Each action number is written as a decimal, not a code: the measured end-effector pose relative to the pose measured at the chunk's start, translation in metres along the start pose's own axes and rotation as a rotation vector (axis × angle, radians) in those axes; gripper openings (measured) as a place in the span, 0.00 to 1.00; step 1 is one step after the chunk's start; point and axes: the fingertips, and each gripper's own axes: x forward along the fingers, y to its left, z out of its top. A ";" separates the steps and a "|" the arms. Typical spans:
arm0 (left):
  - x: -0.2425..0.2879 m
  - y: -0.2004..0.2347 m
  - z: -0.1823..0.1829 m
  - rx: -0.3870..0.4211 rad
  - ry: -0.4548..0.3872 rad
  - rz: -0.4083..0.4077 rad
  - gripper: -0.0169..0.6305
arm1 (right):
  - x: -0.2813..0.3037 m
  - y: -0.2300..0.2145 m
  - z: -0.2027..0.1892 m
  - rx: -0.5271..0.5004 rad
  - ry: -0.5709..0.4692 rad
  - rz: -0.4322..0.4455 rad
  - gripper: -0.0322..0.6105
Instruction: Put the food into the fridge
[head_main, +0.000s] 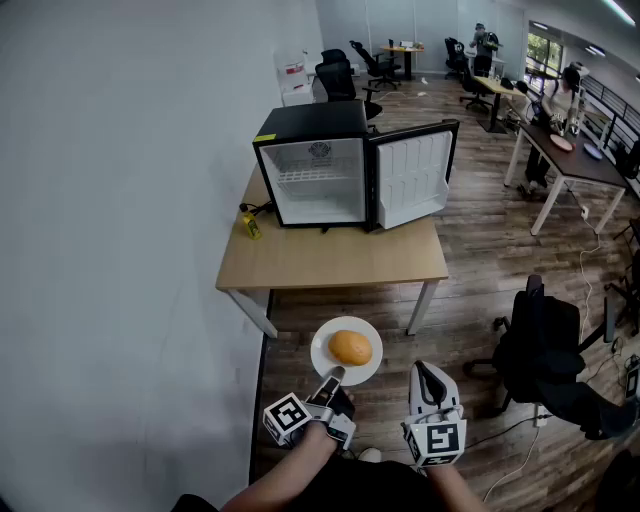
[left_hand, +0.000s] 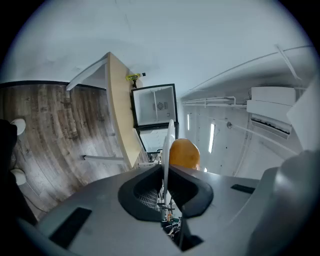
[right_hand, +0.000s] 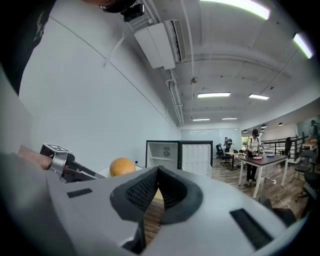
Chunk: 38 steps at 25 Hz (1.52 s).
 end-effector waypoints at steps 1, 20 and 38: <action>0.000 0.000 0.000 -0.002 -0.003 -0.004 0.07 | 0.000 -0.001 0.000 -0.004 0.000 -0.001 0.14; 0.031 0.015 0.030 -0.053 0.005 0.037 0.07 | 0.045 -0.011 -0.013 0.035 0.026 -0.033 0.14; 0.139 0.041 0.149 -0.052 0.090 0.056 0.07 | 0.215 -0.006 -0.010 0.006 0.107 -0.059 0.14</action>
